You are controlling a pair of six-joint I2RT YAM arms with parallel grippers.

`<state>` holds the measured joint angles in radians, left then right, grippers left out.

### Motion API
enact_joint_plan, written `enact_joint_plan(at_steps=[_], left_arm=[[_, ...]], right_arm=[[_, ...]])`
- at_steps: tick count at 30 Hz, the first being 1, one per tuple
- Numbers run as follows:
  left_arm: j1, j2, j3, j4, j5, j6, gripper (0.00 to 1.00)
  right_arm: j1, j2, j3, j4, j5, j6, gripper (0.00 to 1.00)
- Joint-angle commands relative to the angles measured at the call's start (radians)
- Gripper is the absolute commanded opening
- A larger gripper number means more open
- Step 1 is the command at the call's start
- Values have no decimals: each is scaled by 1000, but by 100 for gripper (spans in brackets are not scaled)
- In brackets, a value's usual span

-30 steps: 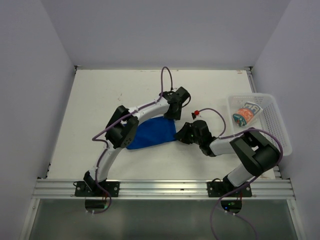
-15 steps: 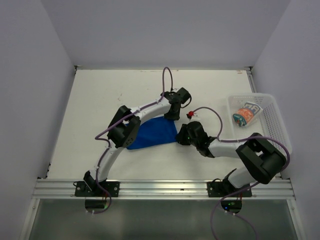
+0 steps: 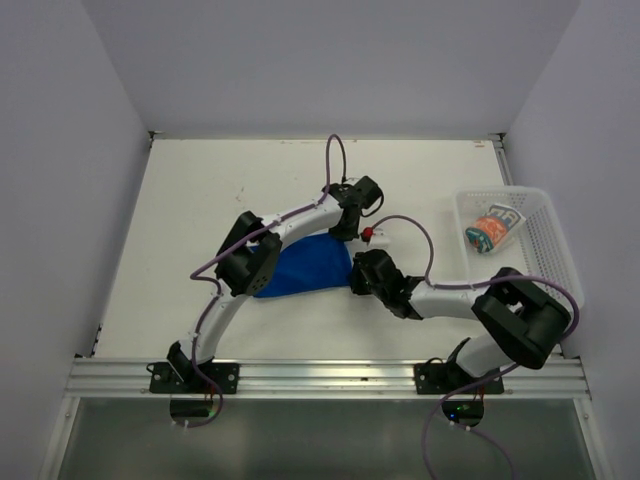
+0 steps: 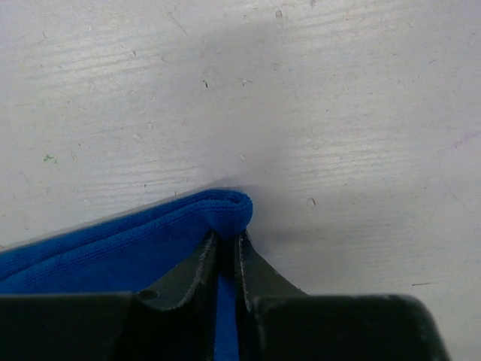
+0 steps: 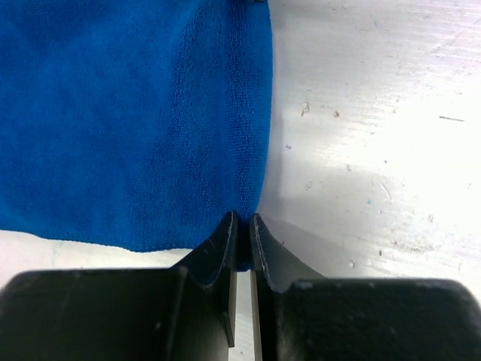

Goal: Roll the towels
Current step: Roll the towel

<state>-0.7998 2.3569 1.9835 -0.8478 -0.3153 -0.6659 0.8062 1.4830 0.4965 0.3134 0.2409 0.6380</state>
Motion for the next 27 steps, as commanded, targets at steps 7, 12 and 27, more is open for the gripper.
enact_joint_plan(at_steps=[7, 12, 27], left_arm=[[17, -94, -152, 197, 14, -38, 0], [27, -176, -276, 352, 59, -52, 0], [85, -314, -443, 584, 254, -95, 0]], right_arm=[[169, -66, 40, -256, 245, -52, 1], [218, -63, 94, -359, 307, -83, 0], [321, -40, 166, -494, 495, -83, 0]])
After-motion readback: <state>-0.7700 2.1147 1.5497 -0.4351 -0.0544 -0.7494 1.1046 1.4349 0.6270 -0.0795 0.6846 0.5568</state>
